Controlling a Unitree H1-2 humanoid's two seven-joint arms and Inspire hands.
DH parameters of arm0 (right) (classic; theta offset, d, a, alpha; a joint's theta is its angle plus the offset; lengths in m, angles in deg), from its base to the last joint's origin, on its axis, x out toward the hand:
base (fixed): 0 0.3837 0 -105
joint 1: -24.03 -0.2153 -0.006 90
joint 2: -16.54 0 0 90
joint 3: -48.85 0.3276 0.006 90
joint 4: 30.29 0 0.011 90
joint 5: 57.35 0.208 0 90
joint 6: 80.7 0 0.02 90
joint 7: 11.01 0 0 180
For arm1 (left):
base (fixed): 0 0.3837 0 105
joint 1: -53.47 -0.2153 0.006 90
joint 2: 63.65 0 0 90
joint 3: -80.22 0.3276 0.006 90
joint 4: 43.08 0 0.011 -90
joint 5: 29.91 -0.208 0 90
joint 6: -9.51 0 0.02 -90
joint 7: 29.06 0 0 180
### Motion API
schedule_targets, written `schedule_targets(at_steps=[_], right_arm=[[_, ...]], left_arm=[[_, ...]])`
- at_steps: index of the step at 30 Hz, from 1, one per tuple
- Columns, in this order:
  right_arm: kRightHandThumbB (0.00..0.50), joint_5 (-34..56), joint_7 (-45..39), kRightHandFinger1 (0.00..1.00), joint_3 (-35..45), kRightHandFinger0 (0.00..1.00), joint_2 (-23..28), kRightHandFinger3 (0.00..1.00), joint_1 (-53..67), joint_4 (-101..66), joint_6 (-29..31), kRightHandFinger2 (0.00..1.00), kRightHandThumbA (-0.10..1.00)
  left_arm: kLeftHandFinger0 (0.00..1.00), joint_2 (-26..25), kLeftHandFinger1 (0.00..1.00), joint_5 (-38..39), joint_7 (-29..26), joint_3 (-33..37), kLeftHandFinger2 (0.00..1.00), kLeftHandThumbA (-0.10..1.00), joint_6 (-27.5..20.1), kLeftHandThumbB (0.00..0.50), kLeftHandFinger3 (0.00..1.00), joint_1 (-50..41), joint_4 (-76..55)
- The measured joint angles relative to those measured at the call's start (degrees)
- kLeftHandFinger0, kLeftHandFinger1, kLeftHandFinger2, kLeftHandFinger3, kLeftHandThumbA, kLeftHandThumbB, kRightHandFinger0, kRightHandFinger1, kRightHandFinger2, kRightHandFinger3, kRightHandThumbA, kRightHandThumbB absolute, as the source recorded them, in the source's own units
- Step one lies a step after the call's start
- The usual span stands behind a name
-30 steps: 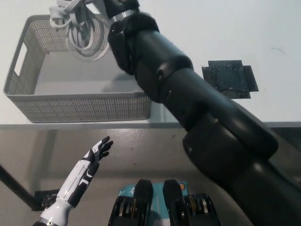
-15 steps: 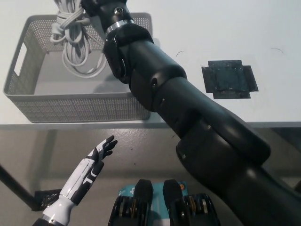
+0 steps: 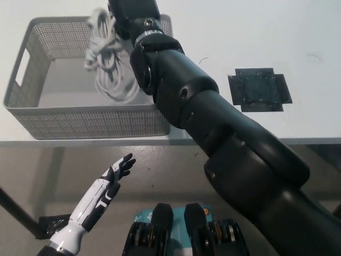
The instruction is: Use the right hand to pick up a power strip and put it into a container on the left side
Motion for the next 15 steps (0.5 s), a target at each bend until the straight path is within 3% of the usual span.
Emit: schedule_targets(at_steps=[1, 8, 10, 13, 15], right_arm=[[0.493, 0.0, -1.2, 1.00, 0.0, 1.00, 0.0, 1.00, 0.0, 0.0, -0.2, 1.00, 0.60], [0.486, 0.0, -10.2, 1.00, -0.4, 1.00, 0.0, 1.00, 0.1, 0.1, -0.9, 1.00, 0.56], [0.463, 0.0, -12.8, 1.00, -0.6, 1.00, 0.0, 1.00, 0.1, 0.1, -1.0, 1.00, 0.59], [0.418, -0.1, -16.7, 1.00, -1.1, 1.00, 0.0, 1.00, 0.1, 0.1, -0.9, 1.00, 0.51], [0.378, -0.1, -18.9, 1.00, -1.3, 0.87, -0.1, 1.00, 0.1, 0.1, -0.9, 1.00, 0.49]], left_arm=[[1.00, 0.0, 1.00, 0.0, 0.0, 0.0, 1.00, 1.00, 0.0, 0.248, 1.00, 0.0, 0.0], [1.00, 0.0, 1.00, 0.0, 0.1, 0.2, 1.00, 1.00, 0.3, 0.260, 1.00, 0.1, 0.2], [1.00, 0.0, 1.00, 0.0, 0.1, 0.2, 1.00, 1.00, 0.5, 0.261, 1.00, 0.1, 0.2], [1.00, 0.0, 1.00, -0.1, 0.3, 0.3, 1.00, 1.00, 0.8, 0.259, 1.00, 0.1, 0.2], [1.00, 0.0, 1.00, -0.1, 0.4, 0.3, 1.00, 1.00, 0.9, 0.256, 1.00, 0.1, 0.2]])
